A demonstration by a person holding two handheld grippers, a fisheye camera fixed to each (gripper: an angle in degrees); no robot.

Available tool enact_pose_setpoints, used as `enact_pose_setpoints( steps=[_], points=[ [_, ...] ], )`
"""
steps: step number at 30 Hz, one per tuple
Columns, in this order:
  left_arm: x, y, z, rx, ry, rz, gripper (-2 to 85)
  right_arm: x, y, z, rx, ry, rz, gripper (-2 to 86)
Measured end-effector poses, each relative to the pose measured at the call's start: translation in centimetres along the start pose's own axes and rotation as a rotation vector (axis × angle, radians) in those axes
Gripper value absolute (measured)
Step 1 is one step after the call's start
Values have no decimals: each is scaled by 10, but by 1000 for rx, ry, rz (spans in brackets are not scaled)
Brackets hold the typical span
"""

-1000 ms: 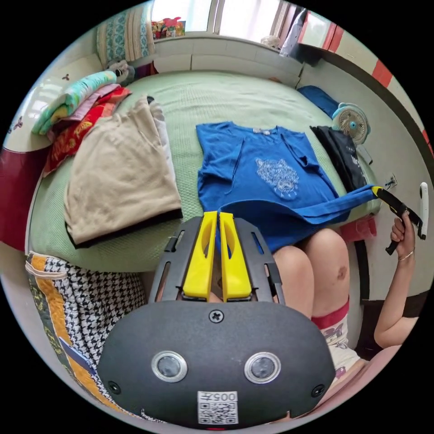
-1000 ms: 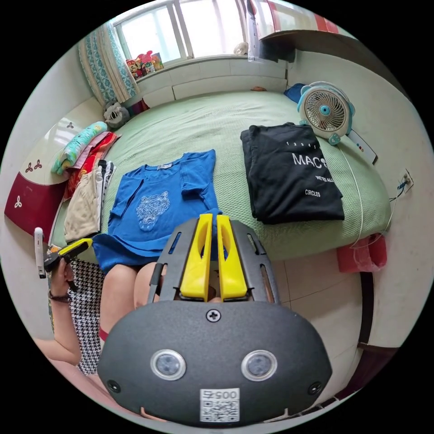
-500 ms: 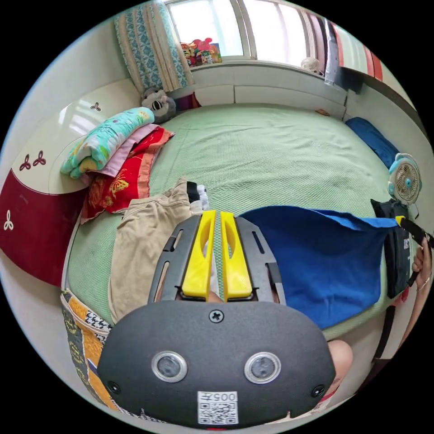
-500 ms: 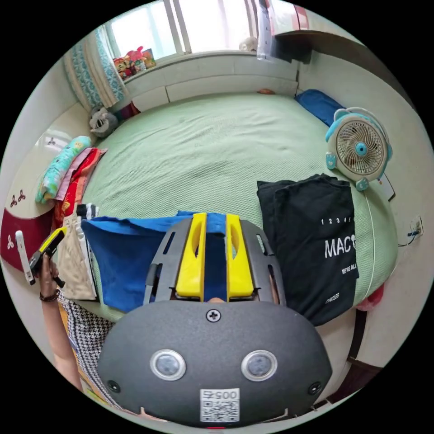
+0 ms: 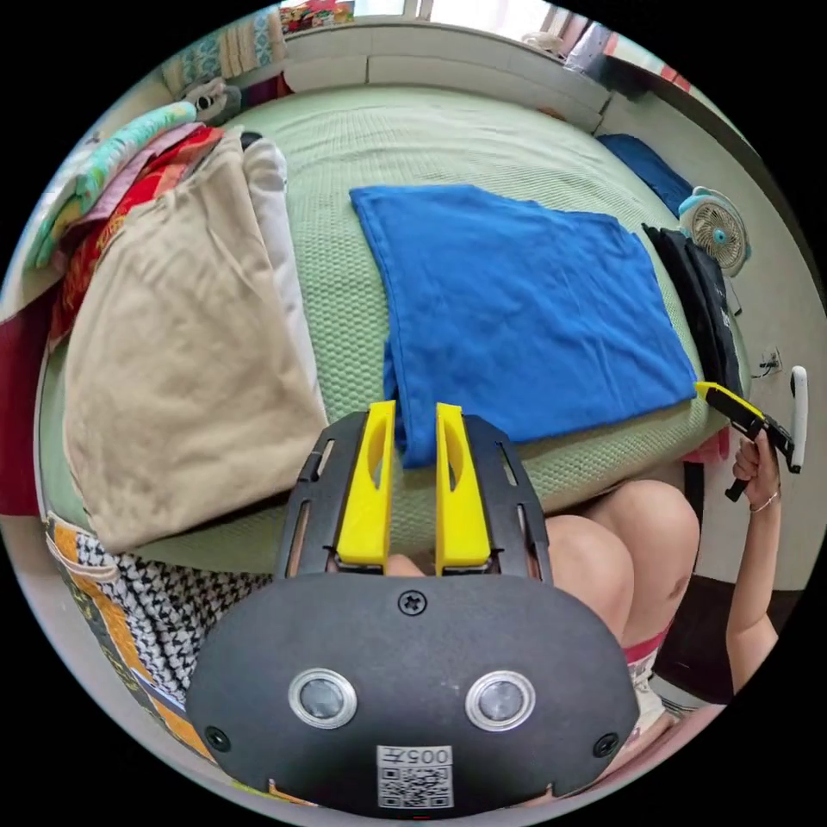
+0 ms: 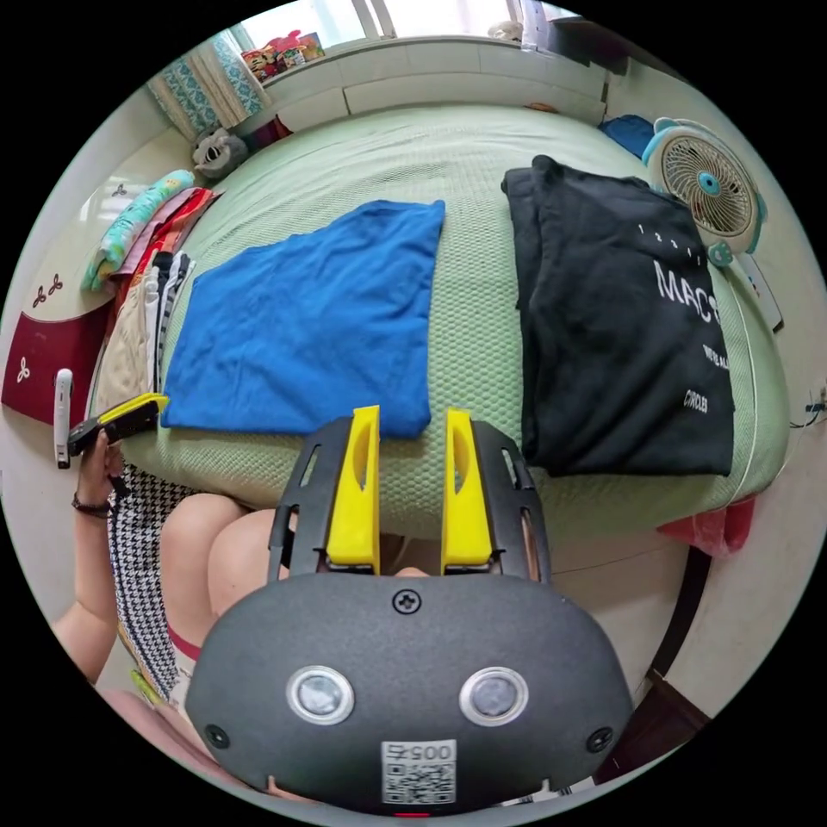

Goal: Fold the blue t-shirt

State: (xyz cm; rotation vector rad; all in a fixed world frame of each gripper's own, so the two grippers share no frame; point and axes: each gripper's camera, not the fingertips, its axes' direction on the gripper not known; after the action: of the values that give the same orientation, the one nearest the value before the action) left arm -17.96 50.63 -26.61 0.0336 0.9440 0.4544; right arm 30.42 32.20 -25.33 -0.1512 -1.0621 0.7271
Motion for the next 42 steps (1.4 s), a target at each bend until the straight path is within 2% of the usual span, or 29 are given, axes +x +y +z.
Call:
enact_pose_setpoints(
  steps=[4, 8, 15, 20, 24, 28, 31, 37, 42],
  points=[
    [20, -6, 32, -32, -2, -23, 38, 0, -9, 18, 2, 28, -2, 53],
    [36, -5, 21, 3, -18, -30, 17, 1, -10, 9, 6, -3, 1, -8],
    [57, 20, 35, -12, -116, -65, 25, 6, 33, 5, -20, -51, -8, -3],
    [98, 39, 35, 21, -126, -46, 42, 22, 72, 8, -26, -38, 30, 50],
    [202, 34, 32, 46, -167, 217, 39, 35, 100, -11, 43, -55, 61, 59],
    [324, 21, 37, 60, 1, 445, 57, 41, 125, -25, 57, -39, 67, 60],
    [411, 14, 52, 28, 60, 594, 85, 49, 136, -32, 57, -23, 62, 58],
    [535, -2, 115, -89, -11, 718, 129, 81, 145, -46, 73, -50, 138, 55],
    [574, -22, 162, -202, -83, 678, 146, 97, 143, -62, 57, -58, 130, 54]
  ],
)
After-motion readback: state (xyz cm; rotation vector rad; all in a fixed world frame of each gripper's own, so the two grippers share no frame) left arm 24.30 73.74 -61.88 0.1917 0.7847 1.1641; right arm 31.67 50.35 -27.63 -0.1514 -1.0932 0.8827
